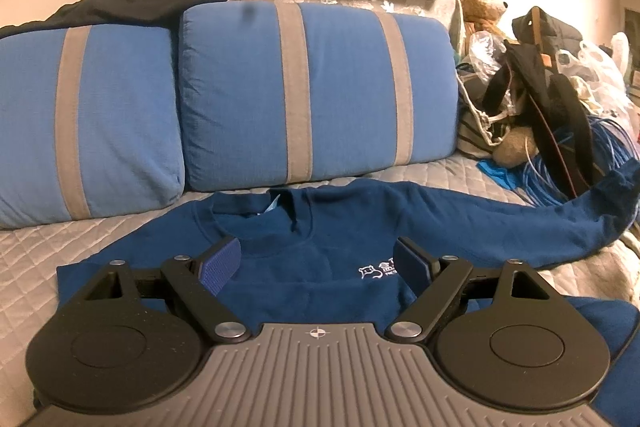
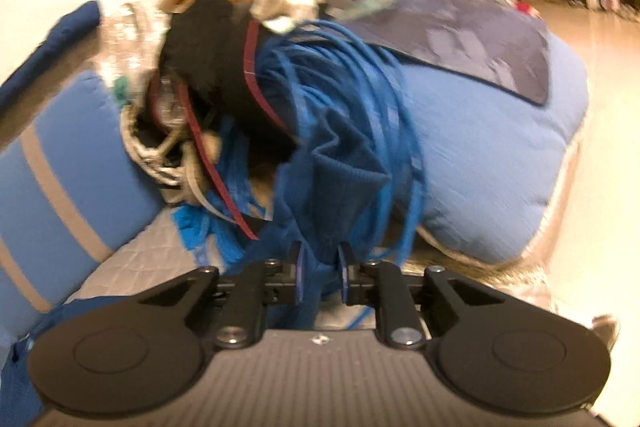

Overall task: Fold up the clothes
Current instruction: 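Pull the held sleeve back toward the sweatshirt body with the right tool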

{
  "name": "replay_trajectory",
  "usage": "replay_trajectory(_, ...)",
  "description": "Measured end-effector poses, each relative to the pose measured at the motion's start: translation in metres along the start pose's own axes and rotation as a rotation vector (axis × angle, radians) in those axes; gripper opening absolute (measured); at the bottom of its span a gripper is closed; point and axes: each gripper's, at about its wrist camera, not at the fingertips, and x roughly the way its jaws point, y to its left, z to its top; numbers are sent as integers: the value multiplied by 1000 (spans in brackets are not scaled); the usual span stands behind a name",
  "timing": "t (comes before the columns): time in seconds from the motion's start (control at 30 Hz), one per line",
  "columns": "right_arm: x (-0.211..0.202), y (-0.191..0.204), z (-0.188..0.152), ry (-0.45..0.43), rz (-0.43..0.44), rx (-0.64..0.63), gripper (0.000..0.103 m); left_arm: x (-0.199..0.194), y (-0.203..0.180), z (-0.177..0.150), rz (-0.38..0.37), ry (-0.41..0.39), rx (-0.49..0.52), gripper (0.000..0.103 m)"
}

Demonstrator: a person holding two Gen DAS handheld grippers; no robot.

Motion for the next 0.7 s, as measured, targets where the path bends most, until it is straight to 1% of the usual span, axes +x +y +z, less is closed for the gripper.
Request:
replay_trajectory(0.17,-8,39,4,-17,82,-89,15,1,0,-1,2,7,2,84)
replay_trajectory(0.37,-9,90,-4,-8,162,-220,15,3,-1,-2,4,17,7,84)
replay_trajectory(0.5,-3,119,-13,6,205,-269,15,4,0,-2,5,24,7,84)
replay_trajectory(0.7,11,163,-22,27,271,-307,14,6,1,-2,3,31,1,84)
